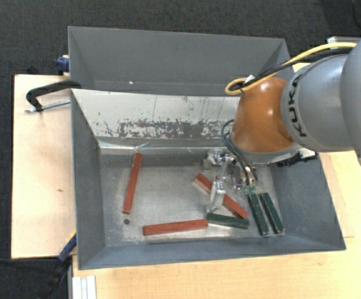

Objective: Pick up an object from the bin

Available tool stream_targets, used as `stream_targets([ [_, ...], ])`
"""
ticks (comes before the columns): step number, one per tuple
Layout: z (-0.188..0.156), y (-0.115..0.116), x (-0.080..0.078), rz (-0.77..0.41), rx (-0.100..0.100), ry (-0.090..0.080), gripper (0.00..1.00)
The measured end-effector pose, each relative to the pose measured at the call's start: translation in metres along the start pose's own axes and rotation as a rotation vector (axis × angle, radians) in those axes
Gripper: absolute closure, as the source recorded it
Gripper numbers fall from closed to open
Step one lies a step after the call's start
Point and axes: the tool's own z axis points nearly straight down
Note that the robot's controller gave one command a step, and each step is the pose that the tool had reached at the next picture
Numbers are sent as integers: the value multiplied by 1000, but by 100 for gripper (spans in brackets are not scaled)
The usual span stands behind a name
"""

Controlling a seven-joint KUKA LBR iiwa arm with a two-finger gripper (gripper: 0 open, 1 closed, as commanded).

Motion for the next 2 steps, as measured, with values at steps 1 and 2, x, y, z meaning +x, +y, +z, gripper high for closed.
stream_targets([
  [1,4,24,10,218,0,2,0],
  [2,3,12,5,162,0,-1,100],
])
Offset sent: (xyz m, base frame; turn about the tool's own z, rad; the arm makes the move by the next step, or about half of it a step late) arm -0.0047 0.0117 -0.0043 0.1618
